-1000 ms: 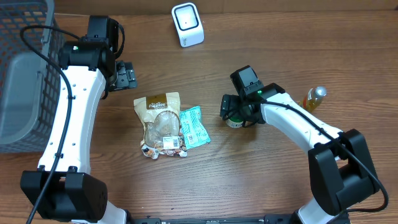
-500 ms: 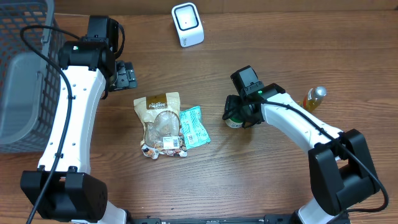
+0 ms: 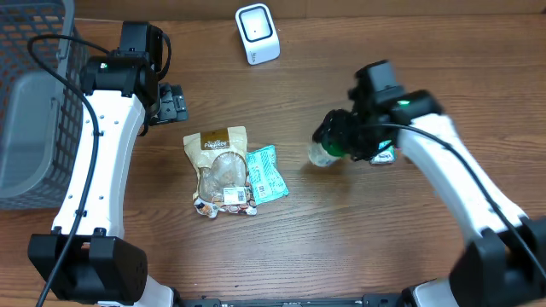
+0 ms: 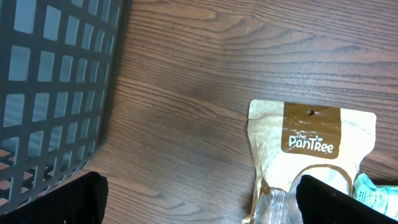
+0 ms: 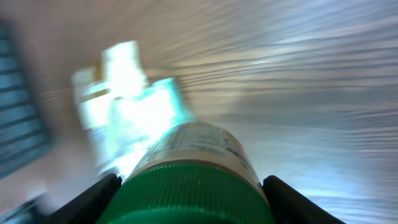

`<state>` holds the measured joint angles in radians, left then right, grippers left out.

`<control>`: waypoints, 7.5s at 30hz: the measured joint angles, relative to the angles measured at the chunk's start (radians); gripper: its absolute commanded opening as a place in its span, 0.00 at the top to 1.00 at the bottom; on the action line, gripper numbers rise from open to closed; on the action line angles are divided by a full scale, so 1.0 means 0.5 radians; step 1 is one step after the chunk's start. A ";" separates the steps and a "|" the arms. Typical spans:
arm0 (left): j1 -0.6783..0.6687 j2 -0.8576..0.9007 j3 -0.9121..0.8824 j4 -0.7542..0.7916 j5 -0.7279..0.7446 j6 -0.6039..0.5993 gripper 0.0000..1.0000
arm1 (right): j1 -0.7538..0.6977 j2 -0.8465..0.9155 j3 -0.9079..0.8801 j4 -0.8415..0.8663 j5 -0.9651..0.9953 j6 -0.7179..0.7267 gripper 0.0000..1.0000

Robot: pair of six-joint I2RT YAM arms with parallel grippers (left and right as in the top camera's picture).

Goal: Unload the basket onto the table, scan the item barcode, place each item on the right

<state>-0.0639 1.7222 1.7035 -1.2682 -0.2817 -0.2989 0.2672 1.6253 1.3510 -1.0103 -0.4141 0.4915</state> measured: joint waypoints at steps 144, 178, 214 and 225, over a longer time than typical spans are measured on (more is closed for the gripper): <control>0.000 0.000 0.000 0.000 0.000 0.001 0.00 | 0.363 1.136 1.287 1.473 0.944 -0.828 0.96; 0.000 0.000 0.000 -0.001 0.001 0.000 0.00 | 0.337 1.952 1.274 3.039 0.964 -0.792 0.96; 0.000 0.000 0.000 0.000 0.000 0.001 0.00 | 0.127 0.263 1.305 0.173 0.964 -0.717 0.96; 0.000 0.000 0.000 0.001 0.000 0.001 0.01 | -0.072 0.362 0.950 -0.684 0.792 -0.565 0.92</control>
<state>-0.0639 1.7222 1.7035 -1.2678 -0.2817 -0.2985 0.2314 1.8061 1.8259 -1.3525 -0.0181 0.2092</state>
